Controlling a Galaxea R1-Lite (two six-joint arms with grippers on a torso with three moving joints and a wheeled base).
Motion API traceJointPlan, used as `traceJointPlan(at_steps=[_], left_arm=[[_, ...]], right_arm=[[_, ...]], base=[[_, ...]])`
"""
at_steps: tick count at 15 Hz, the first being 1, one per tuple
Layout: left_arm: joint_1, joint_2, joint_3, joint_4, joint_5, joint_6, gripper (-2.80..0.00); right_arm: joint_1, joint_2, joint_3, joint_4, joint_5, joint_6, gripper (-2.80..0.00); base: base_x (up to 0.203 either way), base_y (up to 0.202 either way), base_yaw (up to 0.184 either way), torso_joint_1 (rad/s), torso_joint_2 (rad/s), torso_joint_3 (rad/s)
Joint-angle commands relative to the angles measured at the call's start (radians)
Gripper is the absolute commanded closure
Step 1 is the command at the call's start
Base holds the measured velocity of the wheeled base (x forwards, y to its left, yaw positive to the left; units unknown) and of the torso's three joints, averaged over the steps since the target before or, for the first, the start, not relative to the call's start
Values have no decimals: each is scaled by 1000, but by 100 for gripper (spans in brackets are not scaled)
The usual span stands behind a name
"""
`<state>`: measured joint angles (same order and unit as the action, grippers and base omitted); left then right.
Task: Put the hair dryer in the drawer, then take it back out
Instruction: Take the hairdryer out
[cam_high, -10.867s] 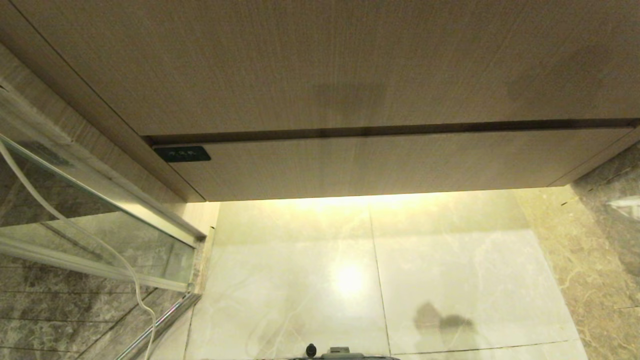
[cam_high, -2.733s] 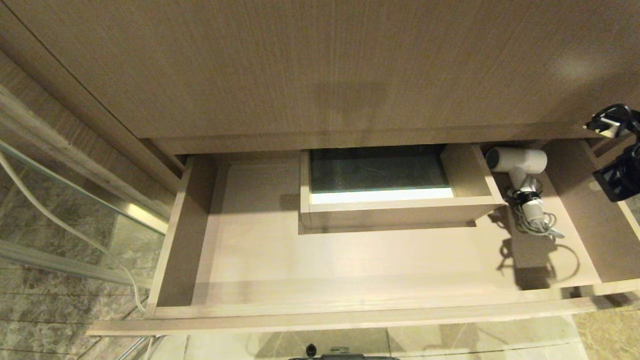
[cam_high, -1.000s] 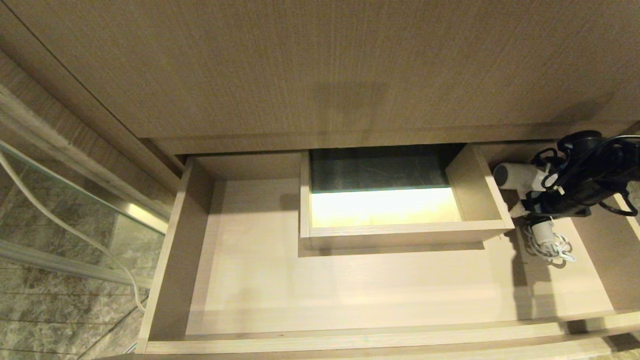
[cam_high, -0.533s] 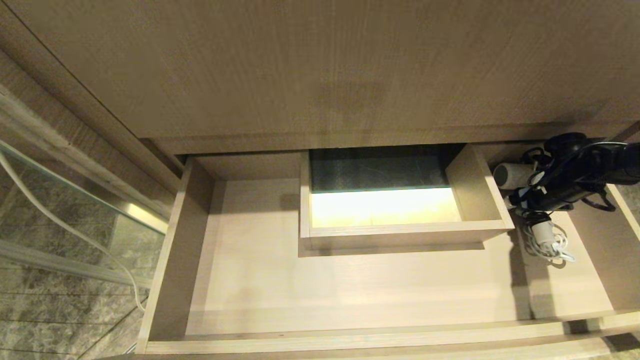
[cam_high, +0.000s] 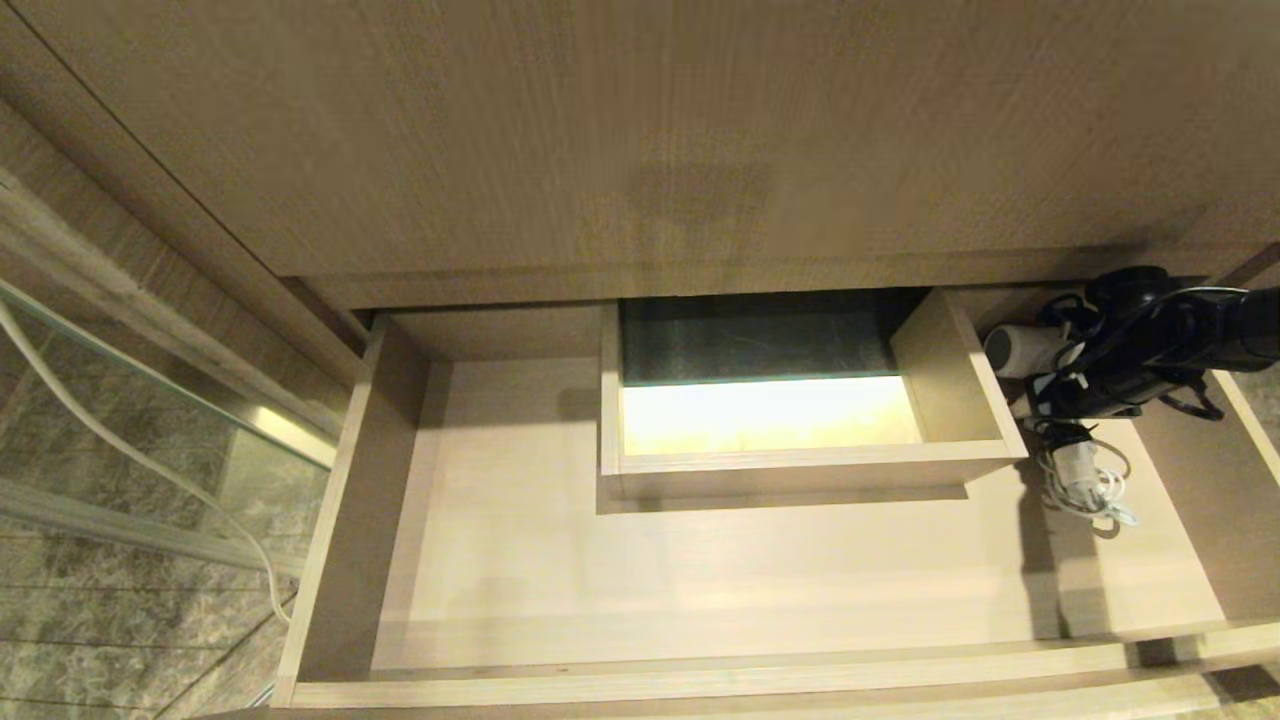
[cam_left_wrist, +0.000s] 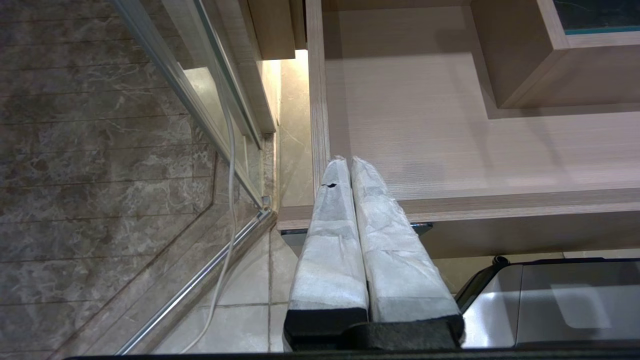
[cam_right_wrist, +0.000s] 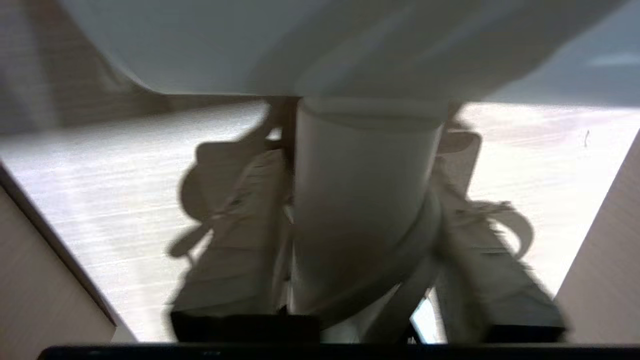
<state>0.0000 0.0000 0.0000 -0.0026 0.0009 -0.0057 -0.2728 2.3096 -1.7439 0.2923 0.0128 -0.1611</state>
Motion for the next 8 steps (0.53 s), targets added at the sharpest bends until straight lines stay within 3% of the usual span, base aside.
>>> traceJointPlan(at_steps=[1,4,8], left_arm=[[0,0,0,0,1,0,0],[0,0,0,0,0,0,0],[0,0,0,0,1,0,0]], right_arm=[[0,-28,11,6,-1,-4,0],[0,-96,29,40,1,-23,0],[-11,-251,149,61,0,-107,0]], base=[[0,0,0,0,0,0],[0,0,0,0,0,0],[0,0,0,0,0,0]])
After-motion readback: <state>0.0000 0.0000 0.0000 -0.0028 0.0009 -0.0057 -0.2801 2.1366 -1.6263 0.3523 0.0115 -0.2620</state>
